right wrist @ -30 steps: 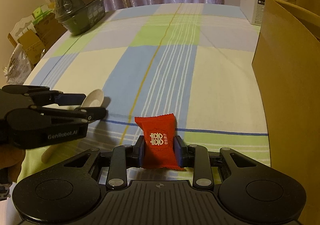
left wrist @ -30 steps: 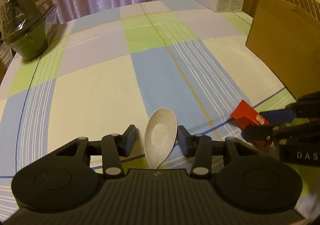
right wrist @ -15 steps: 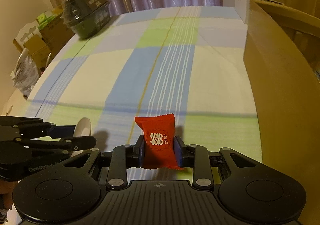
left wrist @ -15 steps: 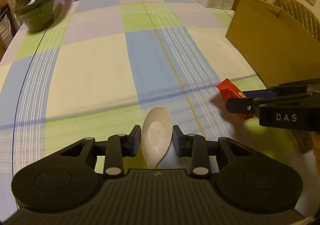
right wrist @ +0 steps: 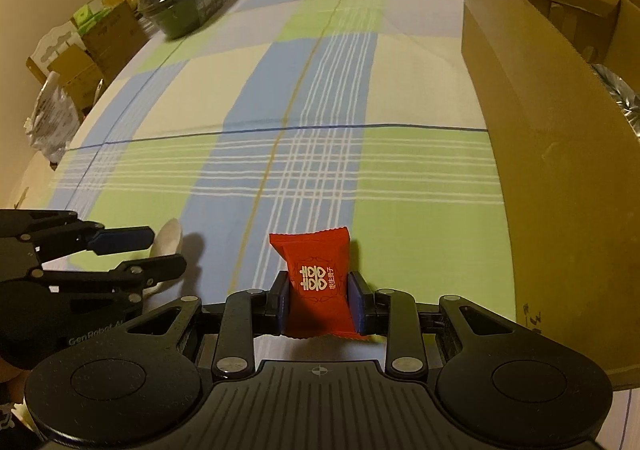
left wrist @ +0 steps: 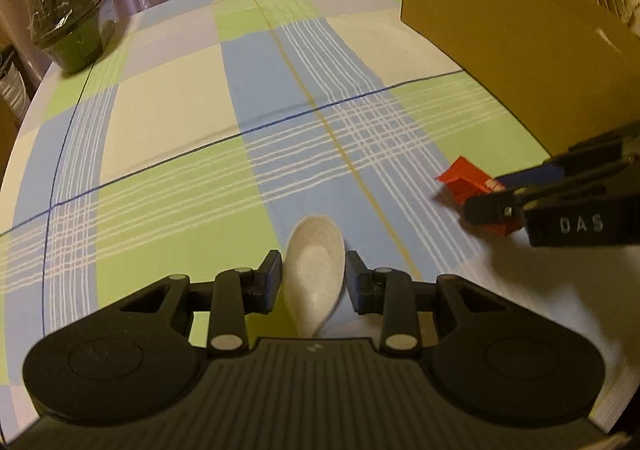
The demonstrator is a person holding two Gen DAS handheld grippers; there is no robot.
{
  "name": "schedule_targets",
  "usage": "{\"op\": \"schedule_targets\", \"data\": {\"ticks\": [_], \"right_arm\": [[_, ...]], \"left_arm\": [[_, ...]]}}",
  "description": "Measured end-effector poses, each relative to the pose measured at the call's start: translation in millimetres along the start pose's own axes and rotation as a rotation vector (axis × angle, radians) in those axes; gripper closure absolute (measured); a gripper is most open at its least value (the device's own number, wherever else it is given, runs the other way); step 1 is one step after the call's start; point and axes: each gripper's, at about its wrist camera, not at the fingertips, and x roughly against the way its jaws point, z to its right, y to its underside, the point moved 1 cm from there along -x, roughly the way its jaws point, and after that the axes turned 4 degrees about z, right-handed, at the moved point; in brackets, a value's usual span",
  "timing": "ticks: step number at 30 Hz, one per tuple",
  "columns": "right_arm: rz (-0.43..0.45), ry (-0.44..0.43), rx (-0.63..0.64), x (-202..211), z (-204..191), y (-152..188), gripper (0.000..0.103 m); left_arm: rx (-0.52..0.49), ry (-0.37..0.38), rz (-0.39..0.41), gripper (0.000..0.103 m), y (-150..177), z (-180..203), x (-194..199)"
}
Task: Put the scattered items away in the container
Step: 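Carry the spoon and red packet with both tools to the cardboard box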
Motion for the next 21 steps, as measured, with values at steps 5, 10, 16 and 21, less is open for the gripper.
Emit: {"op": "schedule_targets", "data": {"ticks": [5,10,16,21], "right_arm": [[-0.004,-0.006,-0.007,-3.6,0.8,0.5,0.07],[-0.001,-0.01,-0.007,-3.9,1.2,-1.1,0.07],[-0.002,-0.012,-0.004,-5.3,-0.1,-1.2,0.07],[0.021,-0.005,0.0,-0.6,-1.1,-3.0,0.07]], "left_arm": [[-0.047,-0.025,-0.007,0.07,3.4,5.3,-3.2],[-0.034,-0.001,-0.016,0.069,5.5,5.7,-6.4],[-0.021,0.006,-0.022,0.076,3.9,4.3,-4.4],[-0.008,0.007,-0.003,0.076,1.6,2.0,-0.1]]}}
